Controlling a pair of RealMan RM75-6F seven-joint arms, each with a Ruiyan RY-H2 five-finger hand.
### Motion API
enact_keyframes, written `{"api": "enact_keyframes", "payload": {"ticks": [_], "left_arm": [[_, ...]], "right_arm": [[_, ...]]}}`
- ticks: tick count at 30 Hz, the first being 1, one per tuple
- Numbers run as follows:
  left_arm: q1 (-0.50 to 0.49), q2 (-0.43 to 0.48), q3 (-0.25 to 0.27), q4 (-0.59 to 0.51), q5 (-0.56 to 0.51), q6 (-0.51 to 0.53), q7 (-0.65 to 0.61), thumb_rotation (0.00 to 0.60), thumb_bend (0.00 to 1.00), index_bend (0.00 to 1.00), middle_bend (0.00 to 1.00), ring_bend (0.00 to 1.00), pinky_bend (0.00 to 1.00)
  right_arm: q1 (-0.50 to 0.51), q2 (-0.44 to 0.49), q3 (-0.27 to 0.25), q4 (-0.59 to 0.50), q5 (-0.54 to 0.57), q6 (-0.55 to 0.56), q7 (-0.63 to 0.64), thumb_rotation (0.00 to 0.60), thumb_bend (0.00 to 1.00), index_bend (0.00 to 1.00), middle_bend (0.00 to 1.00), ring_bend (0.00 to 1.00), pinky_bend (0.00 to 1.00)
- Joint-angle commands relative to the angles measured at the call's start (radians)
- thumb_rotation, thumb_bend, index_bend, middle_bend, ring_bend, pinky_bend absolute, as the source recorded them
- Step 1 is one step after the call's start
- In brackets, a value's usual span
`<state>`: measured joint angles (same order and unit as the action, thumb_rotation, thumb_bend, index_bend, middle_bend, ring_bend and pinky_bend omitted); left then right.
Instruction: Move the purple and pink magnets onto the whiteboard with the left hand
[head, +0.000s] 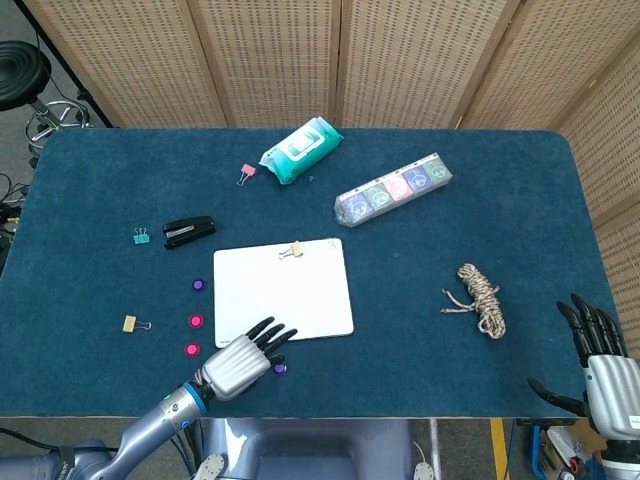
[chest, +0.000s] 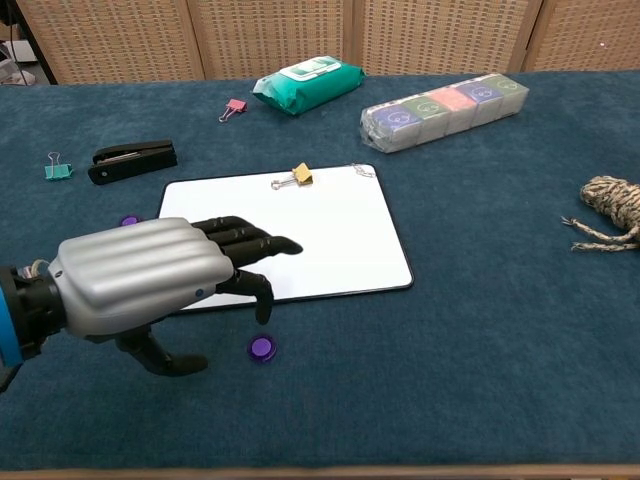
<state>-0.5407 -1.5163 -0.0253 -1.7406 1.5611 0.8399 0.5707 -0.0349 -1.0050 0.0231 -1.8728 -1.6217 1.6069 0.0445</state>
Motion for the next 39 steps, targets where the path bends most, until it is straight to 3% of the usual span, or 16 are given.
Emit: {"api": "enact_keyframes", "payload": {"ticks": [1,17,39], "left_arm": [[-0.020,-0.029,-0.005,0.011,-0.028,-0.012,0.037,0.600,0.26,0.38,0.00,0.00,0.00],[-0.071,-0.148,-0.005,0.084,-0.154,-0.013,0.160,0.600,0.26,0.38,0.00,0.00,0.00],[-0.111,-0.204,0.015,0.113,-0.237,0.035,0.199,0.600,0.27,0.41,0.00,0.00,0.00]], "right_arm": [[0.000,0.000,0.001,0.000,0.003,0.000,0.000,0.600,0.00,0.06,0.00,0.00,0.00],[0.006,0.000,0.006,0.003,0.023,-0.016,0.001,0.600,0.00,0.06,0.00,0.00,0.00],[0.007,0.004,0.005,0.001,0.028,-0.020,0.012,0.600,0.00,0.06,0.00,0.00,0.00]]}}
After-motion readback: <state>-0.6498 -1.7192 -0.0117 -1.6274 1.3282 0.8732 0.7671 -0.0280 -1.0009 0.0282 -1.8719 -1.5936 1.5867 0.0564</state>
